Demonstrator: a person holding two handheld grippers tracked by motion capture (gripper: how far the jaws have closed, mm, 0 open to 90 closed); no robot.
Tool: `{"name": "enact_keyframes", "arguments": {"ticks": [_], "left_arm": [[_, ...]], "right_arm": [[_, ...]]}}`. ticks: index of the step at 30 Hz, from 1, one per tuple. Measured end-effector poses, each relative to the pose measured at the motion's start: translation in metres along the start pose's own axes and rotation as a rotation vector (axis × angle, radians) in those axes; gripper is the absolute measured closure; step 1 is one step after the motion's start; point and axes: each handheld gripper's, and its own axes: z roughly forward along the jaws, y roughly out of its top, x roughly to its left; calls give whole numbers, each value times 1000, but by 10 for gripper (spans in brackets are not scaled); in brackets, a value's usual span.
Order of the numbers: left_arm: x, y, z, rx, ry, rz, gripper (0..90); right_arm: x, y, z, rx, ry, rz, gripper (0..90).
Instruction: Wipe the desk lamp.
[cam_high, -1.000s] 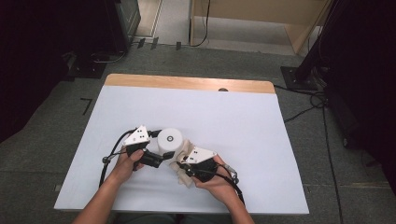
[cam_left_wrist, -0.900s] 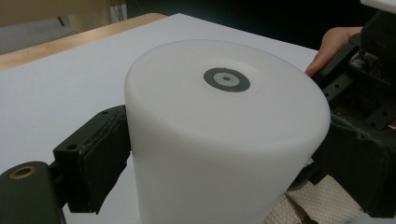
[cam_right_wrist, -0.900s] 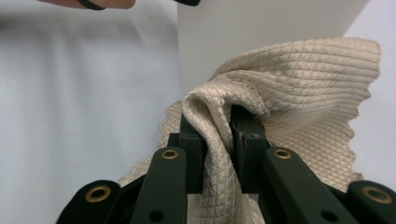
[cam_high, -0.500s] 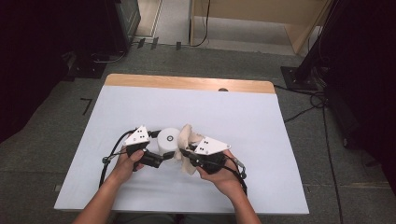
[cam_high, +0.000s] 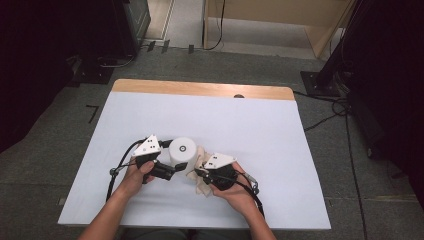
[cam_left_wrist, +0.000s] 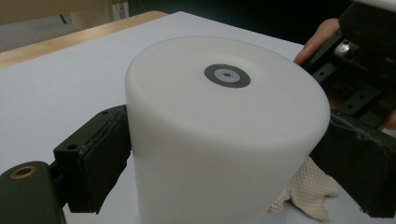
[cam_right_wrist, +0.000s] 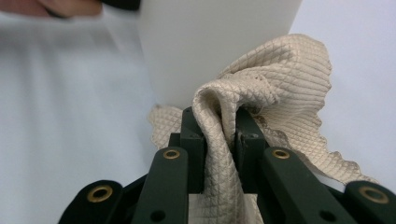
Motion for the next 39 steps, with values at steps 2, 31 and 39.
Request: {"name": "enact_keyframes", "arguments": {"ticks": [2, 31, 39], "left_arm": [[0, 0, 0, 0, 1, -5, 72], [-26, -8, 14, 68, 243, -131, 50], [-30, -7, 17, 81, 275, -127, 59]], "right_arm": [[-1, 0, 0, -4, 5, 18, 782], [-25, 5, 7, -89, -82, 122, 786], [-25, 6, 16, -107, -96, 147, 792]]}}
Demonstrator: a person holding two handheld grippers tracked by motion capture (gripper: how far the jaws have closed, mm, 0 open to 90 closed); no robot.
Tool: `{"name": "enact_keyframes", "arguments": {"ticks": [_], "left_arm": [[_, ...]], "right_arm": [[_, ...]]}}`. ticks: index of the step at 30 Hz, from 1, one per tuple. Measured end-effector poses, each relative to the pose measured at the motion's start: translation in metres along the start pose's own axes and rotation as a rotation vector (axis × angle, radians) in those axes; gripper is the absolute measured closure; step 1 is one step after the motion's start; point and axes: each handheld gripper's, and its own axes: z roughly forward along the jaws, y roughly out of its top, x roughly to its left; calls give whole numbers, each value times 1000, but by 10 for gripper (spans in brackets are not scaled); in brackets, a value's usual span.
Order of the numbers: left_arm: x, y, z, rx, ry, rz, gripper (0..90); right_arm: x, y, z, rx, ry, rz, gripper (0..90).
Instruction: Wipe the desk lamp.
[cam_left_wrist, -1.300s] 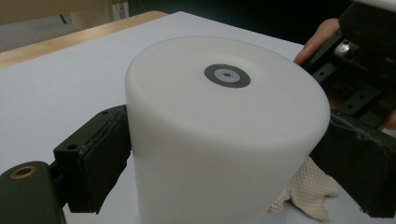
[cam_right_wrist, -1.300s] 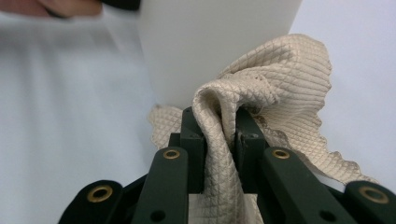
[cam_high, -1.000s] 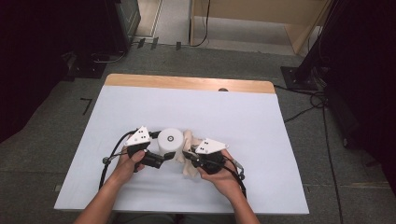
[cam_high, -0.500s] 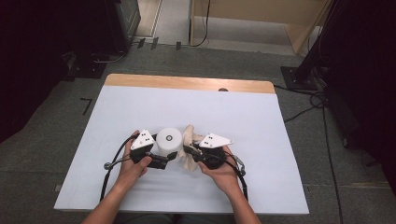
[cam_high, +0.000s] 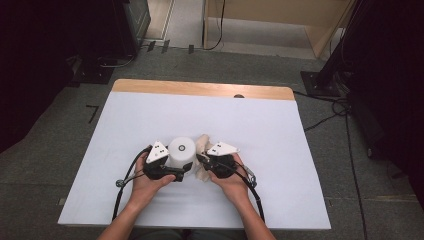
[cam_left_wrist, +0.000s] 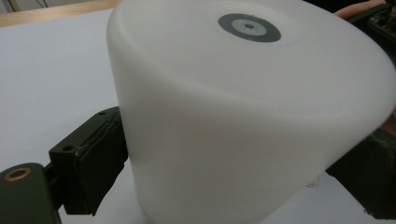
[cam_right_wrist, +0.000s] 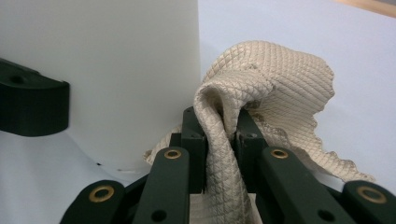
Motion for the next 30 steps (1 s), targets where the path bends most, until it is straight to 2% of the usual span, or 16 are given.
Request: {"name": "enact_keyframes", "arguments": {"ticks": [2, 6, 10, 12, 14, 16, 17, 18, 19, 21, 22, 24, 26, 27, 29, 30], "left_arm": [[-1, 1, -2, 6, -7, 17, 64], [-3, 0, -6, 17, -50, 68, 71], [-1, -5, -15, 3, -135, 111, 77], [2, -10, -19, -12, -185, 143, 77], [4, -13, -24, -15, -222, 194, 79], [8, -14, -29, -8, -268, 208, 80], [11, -14, -30, -8, -286, 209, 80], [13, -15, -31, -11, -294, 200, 80], [14, -15, -31, -17, -294, 179, 79], [14, -17, -32, -23, -276, 154, 78], [13, -17, -33, -22, -264, 141, 78], [12, -18, -33, -8, -254, 134, 64], [9, -20, -33, 6, -231, 138, 13], [9, -21, -34, 1, -226, 134, 13], [9, -23, -35, -10, -221, 128, 12], [9, -24, -35, -11, -219, 126, 11]], "right_arm": [[3, 0, -3, -5, -3, -12, 797], [8, -2, -10, -3, 7, -22, 801], [17, -6, -21, -12, 37, -31, 802], [22, -6, -28, -2, 62, -54, 800], [25, -5, -35, -2, 113, -81, 797], [24, -5, -42, -3, 158, -93, 788], [21, -5, -44, 9, 173, -74, 780], [17, -7, -45, 32, 180, -55, 768], [12, -9, -45, 59, 168, -35, 748], [0, -16, -42, 147, 117, -13, 681], [-3, -19, -42, 163, 107, -2, 620], [-10, -24, -46, 164, 94, 20, 499], [-13, -24, -54, 145, 65, 6, 415], [-15, -21, -59, 130, 41, -11, 398], [-16, -17, -66, 95, 33, -12, 388], [-15, -15, -67, 74, 32, -12, 415]]}}
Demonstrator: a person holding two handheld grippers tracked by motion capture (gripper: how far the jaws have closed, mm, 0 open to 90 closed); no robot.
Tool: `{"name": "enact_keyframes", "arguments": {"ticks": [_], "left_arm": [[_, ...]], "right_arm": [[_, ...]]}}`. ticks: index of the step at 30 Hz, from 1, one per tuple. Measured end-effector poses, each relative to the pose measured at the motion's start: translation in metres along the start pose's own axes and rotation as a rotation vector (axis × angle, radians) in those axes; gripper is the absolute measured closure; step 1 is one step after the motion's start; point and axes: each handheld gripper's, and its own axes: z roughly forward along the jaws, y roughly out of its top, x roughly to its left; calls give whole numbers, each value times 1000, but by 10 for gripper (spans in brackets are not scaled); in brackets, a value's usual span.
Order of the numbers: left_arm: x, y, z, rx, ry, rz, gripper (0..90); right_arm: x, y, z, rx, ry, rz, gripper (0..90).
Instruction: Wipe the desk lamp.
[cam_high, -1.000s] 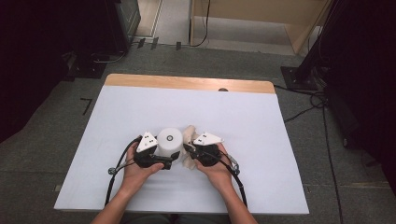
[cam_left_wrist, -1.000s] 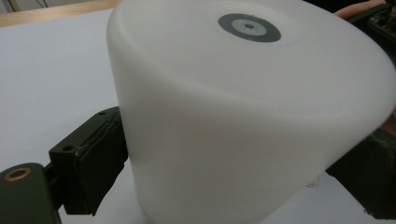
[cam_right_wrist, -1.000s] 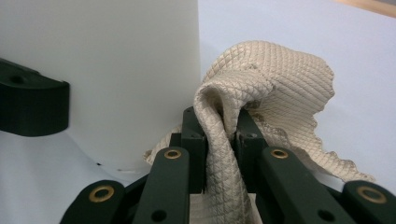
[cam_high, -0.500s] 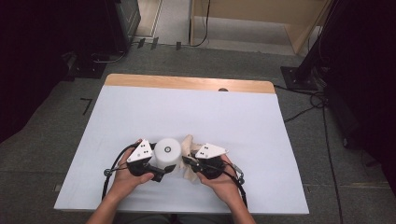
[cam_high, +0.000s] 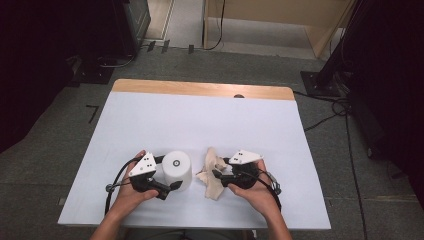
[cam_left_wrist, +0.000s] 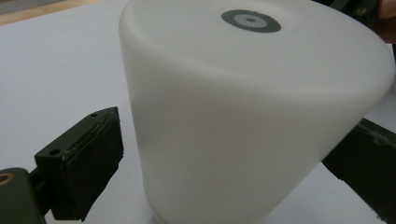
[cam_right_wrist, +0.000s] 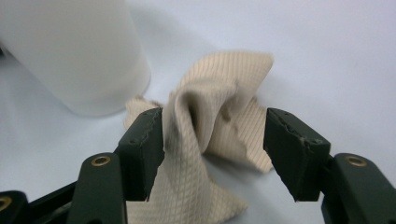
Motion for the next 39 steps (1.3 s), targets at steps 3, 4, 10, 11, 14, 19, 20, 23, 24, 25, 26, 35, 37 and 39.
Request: {"name": "enact_keyframes", "arguments": {"ticks": [3, 4, 10, 11, 14, 19, 20, 23, 24, 25, 26, 35, 37, 39], "left_arm": [[-1, 1, 0, -8, 8, 3, 11], [-1, 2, 0, -9, 10, 9, 16], [0, 2, 2, -1, -5, 11, 82], [0, 1, 2, 2, -7, 11, 84], [2, -1, 3, 15, -18, 12, 89], [3, -1, 5, 17, -23, 14, 90], [4, -1, 4, 19, -25, 15, 90], [4, -1, 4, 19, -26, 16, 97], [4, -1, 4, 20, -26, 17, 100], [4, -1, 4, 19, -27, 18, 105], [4, -1, 3, 20, -30, 17, 112], [4, -2, 8, 25, -22, 0, 98], [4, -1, 9, 19, -15, -1, 74], [4, 0, 10, 12, -16, -7, 60]], "right_arm": [[11, 8, 1, -89, 59, -50, 508], [15, 9, 3, -100, 62, -74, 516], [13, 2, 24, 10, 28, -156, 511], [8, -1, 24, 26, 27, -143, 499], [-3, -8, 23, 55, 42, -102, 483], [-6, -13, 26, 88, 55, -120, 399], [-5, -15, 28, 104, 51, -133, 384], [-4, -21, 32, 106, 51, -123, 361], [-4, -21, 32, 103, 49, -120, 366], [-4, -22, 32, 102, 44, -122, 368], [-4, -22, 32, 95, 43, -129, 379], [-3, -20, 28, 103, 36, -58, 742], [-4, -17, 29, 112, 52, -18, 756], [-4, -15, 31, 75, 94, 31, 758]]}}
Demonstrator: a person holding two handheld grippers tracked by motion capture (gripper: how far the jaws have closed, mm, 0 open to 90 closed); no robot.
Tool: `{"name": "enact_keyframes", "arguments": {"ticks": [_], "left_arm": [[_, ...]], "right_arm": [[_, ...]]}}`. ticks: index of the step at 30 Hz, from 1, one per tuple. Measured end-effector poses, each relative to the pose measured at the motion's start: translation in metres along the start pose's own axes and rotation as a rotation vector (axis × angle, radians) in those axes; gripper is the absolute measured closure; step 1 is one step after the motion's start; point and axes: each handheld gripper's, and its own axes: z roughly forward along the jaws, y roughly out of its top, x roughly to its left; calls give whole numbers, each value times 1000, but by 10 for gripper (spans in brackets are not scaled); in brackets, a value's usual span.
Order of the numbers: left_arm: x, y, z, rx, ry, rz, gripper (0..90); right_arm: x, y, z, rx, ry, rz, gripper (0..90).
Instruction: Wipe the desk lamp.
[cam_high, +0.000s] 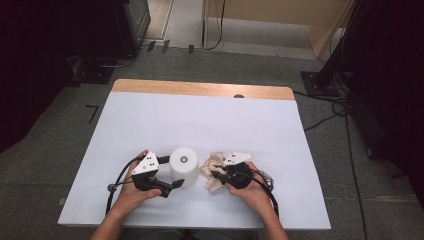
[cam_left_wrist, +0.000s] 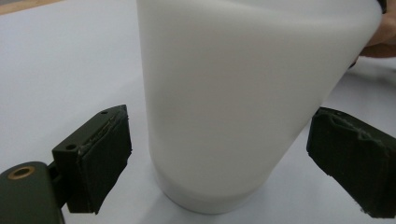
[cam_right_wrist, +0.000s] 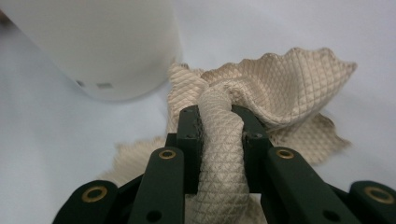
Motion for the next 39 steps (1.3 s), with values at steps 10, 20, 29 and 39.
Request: {"name": "enact_keyframes", "arguments": {"ticks": [10, 20, 29, 39], "left_arm": [[-3, 2, 4, 18, -1, 5, 58], [-2, 1, -1, 24, -20, 35, 65], [0, -1, 0, 9, -25, 33, 64], [-1, -2, 1, 2, -17, 34, 63]], "right_arm": [[27, 10, 20, -97, 136, -27, 758], [35, 27, -15, -289, 246, -59, 758], [40, 28, -19, -376, 282, -5, 754], [40, 14, 12, -135, 119, 34, 754]]}}
